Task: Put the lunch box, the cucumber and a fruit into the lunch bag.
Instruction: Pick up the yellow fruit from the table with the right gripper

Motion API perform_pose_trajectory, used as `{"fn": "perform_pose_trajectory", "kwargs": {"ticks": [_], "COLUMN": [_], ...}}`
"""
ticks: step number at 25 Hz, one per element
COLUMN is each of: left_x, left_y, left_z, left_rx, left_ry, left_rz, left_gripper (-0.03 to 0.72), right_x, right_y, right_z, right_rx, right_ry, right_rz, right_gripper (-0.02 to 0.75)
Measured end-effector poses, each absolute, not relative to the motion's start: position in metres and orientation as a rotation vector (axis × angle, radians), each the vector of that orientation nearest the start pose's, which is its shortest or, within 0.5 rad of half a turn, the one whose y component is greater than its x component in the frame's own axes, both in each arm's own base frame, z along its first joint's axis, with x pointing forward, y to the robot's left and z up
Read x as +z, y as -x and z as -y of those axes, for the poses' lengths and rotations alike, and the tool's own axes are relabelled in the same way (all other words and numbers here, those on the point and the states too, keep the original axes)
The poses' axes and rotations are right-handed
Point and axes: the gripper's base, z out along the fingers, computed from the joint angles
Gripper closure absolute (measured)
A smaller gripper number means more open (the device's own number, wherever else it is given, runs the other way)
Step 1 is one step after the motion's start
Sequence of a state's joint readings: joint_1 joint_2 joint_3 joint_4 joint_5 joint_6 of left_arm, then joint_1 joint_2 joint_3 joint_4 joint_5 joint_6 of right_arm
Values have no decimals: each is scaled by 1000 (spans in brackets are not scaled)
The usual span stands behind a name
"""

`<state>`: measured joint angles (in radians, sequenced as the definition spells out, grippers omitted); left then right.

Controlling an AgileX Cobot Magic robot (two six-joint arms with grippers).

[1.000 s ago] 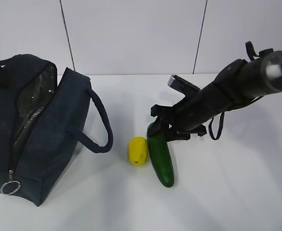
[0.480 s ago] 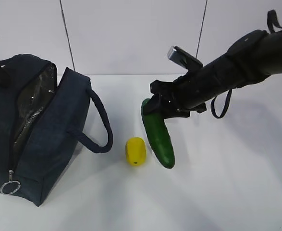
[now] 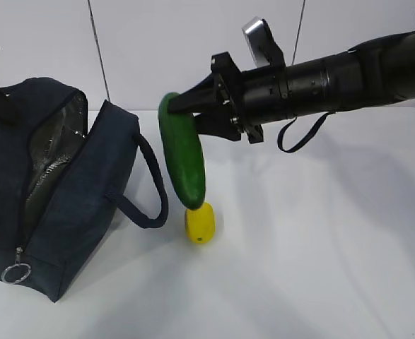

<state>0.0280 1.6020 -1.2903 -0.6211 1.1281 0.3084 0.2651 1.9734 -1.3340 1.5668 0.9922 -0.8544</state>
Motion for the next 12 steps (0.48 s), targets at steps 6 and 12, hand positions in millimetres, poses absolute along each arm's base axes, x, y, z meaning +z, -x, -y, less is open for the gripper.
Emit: {"fn": "perform_pose_trajectory", "kwargs": {"ticks": [6,12], "left_x": [296,296], "left_y": [-321,-321], "left_z": [39,39], "left_rx": [-770,-773], "left_ry": [-97,-96], "left_rz": [-2730,-2729], "left_gripper": [688,688], "right_x": [242,256], "right_y": [-380,-373], "right_z": [-190,-223], "right_rx": [1727,1678], "right_ry": [142,304], "right_rz": [-2091,-2012], "right_gripper": [414,414]}}
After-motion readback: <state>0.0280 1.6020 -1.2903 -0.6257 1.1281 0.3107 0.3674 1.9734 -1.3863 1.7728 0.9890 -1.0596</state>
